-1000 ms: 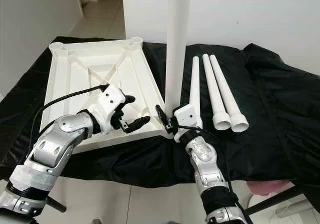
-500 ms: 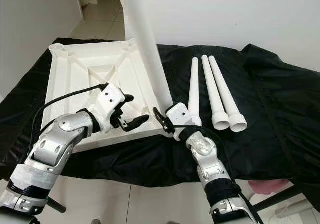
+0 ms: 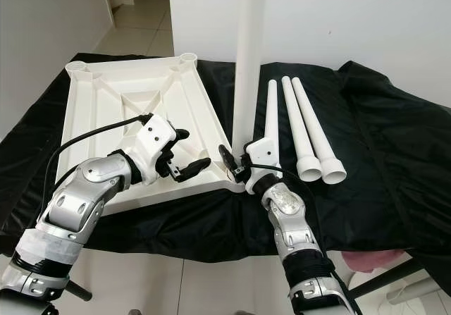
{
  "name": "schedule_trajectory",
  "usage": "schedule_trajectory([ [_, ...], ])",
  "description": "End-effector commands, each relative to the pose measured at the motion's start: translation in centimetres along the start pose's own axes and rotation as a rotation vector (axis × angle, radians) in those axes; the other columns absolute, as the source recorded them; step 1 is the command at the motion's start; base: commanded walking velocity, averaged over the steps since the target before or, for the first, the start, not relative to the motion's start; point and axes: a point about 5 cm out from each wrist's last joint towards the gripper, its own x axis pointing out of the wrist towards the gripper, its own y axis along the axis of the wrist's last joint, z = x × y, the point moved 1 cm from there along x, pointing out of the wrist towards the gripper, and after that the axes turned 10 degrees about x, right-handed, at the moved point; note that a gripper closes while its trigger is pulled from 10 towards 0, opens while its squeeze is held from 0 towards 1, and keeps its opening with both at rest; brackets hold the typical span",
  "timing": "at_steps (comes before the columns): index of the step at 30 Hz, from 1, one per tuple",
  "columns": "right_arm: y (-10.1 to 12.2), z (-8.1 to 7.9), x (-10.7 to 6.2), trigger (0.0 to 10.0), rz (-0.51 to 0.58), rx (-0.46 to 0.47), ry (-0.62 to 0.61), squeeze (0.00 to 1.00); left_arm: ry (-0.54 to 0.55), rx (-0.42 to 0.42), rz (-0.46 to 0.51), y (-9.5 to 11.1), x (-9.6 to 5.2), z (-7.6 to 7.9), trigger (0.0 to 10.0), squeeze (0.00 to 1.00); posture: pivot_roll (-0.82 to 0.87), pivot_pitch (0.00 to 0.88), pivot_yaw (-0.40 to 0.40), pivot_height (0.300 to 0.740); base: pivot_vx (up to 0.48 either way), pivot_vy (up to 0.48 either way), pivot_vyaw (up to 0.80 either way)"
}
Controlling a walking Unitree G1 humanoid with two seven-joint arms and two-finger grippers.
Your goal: Building children table
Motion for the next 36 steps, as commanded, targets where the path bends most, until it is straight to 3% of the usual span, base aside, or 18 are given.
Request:
schedule_trajectory([
  [1,-2.7,0.8,-1.2,10.0,-0.134,0.049,-0.063,0.00,0.066,0.018,-0.017,-0.2,0.0,-0.5,10.0,0.00,0.00,0.000,-0.022,0.740,0.000,0.000,0.00],
  [15,-4.5,0.9,-2.5,10.0,-0.132,0.189,-0.177,0.00,0.072,0.025,-0.015,-0.1,0.0,-0.6,10.0,0.00,-0.01,0.000,-0.019,0.740,0.000,0.000,0.00],
  [19,-4.4,0.5,-2.5,10.0,-0.126,0.174,-0.164,0.00,0.074,0.025,-0.015,-0.1,0.0,-0.7,10.0,0.00,-0.01,0.000,-0.018,0.740,0.000,0.000,0.00],
  [21,-3.9,0.4,-2.1,10.0,-0.127,0.101,-0.141,0.00,0.075,0.027,-0.013,-0.1,0.0,-0.7,10.0,0.00,-0.02,0.000,-0.011,0.740,0.000,0.000,0.00],
  [25,-3.3,0.4,-1.5,10.0,-0.130,0.048,-0.131,0.00,0.075,0.029,-0.009,-0.1,0.1,-0.7,10.0,0.00,-0.03,0.000,-0.007,0.740,0.000,0.000,0.00],
  [36,-3.1,0.7,-0.9,10.0,-0.136,0.072,-0.233,0.00,0.086,0.036,0.000,0.1,0.4,-0.9,10.0,0.00,-0.03,0.000,-0.009,0.740,0.000,0.000,0.00],
])
